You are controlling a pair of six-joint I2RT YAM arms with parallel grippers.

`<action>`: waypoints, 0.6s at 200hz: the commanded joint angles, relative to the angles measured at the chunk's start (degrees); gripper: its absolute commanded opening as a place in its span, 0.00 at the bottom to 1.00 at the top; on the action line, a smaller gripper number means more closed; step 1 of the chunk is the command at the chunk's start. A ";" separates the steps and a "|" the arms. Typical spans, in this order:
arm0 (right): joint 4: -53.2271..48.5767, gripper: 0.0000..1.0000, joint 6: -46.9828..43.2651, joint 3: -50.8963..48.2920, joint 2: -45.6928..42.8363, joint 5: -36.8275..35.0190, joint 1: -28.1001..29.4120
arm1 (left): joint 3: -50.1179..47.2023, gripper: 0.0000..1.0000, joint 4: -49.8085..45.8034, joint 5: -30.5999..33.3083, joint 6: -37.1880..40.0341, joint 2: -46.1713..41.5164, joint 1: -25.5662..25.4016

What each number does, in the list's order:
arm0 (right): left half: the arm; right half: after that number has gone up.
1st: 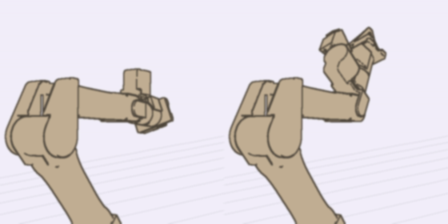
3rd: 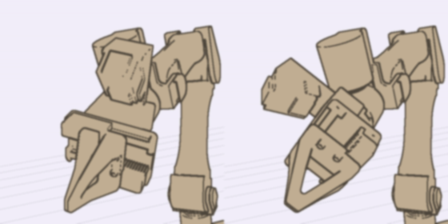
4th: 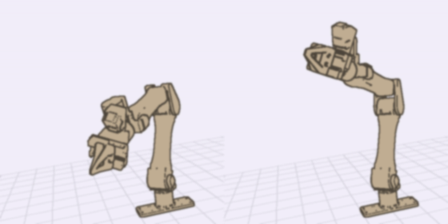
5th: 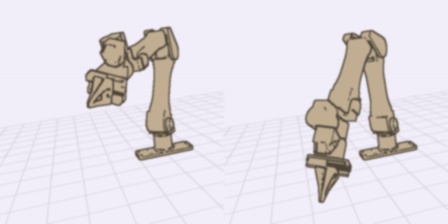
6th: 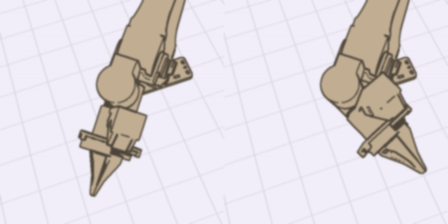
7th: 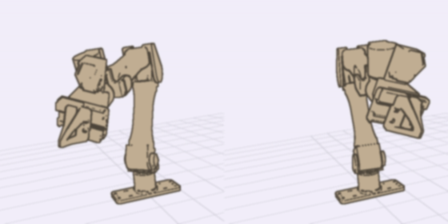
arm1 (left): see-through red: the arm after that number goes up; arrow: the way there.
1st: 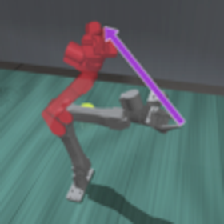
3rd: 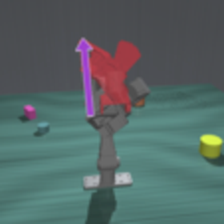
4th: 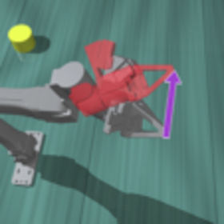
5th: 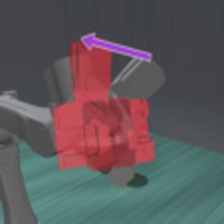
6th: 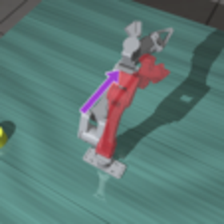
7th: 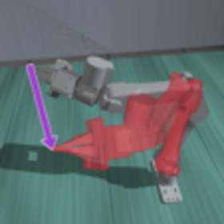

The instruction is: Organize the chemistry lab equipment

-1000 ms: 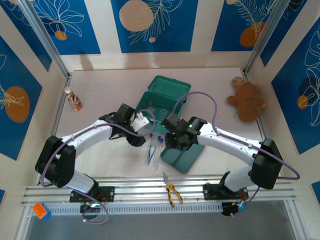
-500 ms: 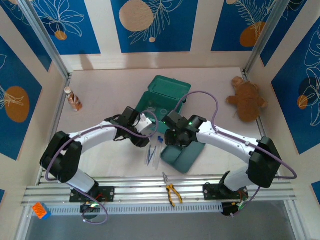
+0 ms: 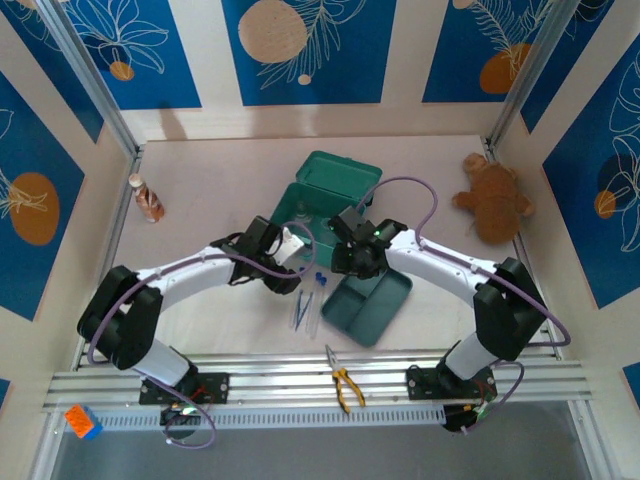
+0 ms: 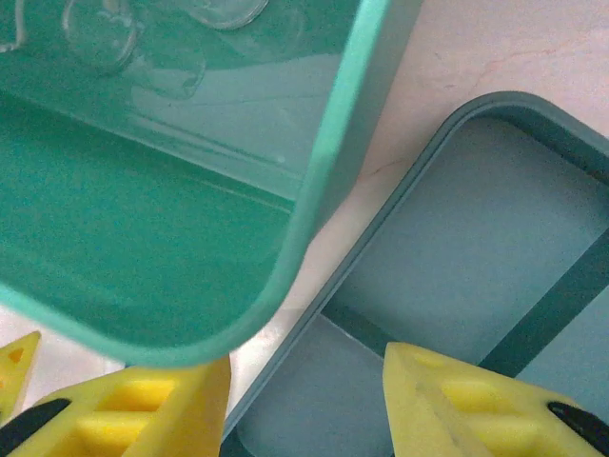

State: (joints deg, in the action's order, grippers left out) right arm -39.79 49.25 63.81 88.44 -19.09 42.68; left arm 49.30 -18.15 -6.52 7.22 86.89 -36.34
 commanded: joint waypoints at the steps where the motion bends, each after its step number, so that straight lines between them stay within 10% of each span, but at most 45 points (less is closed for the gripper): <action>1: 0.94 0.47 1.31 2.10 0.06 -0.96 -1.67 | -1.09 0.72 1.35 2.73 -2.07 -1.44 -1.32; 120: 1.60 0.48 -2.42 6.94 3.33 0.41 -8.25 | -1.03 0.72 3.07 5.20 -4.96 1.08 -5.84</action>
State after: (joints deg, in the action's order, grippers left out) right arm -38.96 47.72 69.01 91.33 -19.16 35.51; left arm 48.03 -15.40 -2.57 4.16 86.74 -41.41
